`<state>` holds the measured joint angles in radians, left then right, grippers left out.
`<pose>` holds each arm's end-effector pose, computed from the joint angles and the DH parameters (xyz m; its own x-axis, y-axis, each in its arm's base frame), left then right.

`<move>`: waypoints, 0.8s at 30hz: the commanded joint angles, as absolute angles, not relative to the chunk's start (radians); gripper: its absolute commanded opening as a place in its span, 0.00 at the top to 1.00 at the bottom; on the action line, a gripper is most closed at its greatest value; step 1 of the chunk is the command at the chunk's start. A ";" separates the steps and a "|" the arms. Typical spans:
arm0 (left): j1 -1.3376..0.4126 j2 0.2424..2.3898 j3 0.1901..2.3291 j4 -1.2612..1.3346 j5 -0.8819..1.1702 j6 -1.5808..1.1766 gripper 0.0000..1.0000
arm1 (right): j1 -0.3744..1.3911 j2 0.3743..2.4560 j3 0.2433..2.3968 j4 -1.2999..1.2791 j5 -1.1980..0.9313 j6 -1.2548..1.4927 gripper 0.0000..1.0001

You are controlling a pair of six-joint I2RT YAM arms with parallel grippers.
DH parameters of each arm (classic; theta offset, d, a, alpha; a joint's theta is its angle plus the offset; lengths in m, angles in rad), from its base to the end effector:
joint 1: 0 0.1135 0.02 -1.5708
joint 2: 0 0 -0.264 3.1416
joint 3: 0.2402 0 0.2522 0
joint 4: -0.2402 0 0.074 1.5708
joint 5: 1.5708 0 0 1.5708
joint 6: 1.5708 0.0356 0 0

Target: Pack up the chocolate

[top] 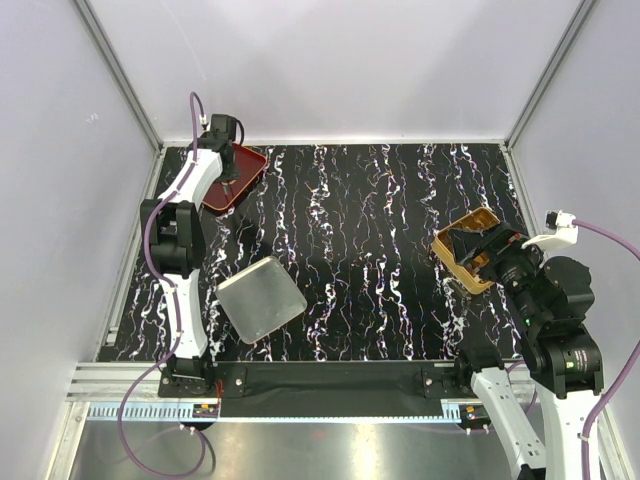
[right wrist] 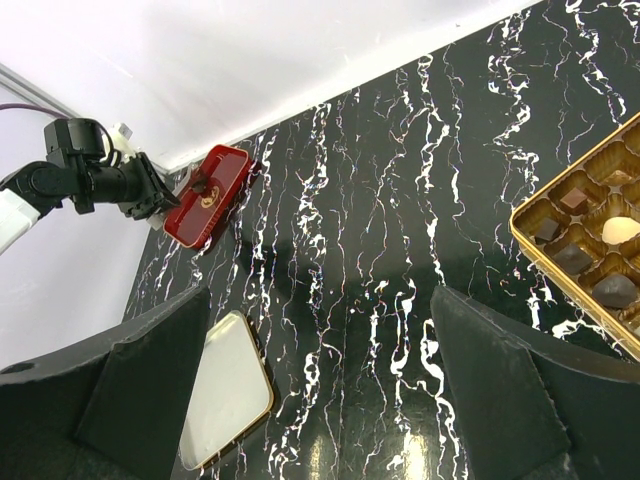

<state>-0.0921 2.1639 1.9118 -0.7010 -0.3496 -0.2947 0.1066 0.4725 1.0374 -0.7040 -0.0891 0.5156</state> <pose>0.4810 -0.0322 0.2418 -0.7445 -0.2053 -0.6353 -0.3421 0.9344 0.0990 0.0674 0.0104 0.4003 -0.2154 0.4709 -0.8555 -0.1004 0.8607 0.4990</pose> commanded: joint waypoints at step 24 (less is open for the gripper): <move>-0.187 1.790 1.755 -0.693 -0.119 -0.295 0.78 | 0.112 0.469 1.132 -0.719 -0.098 0.531 0.00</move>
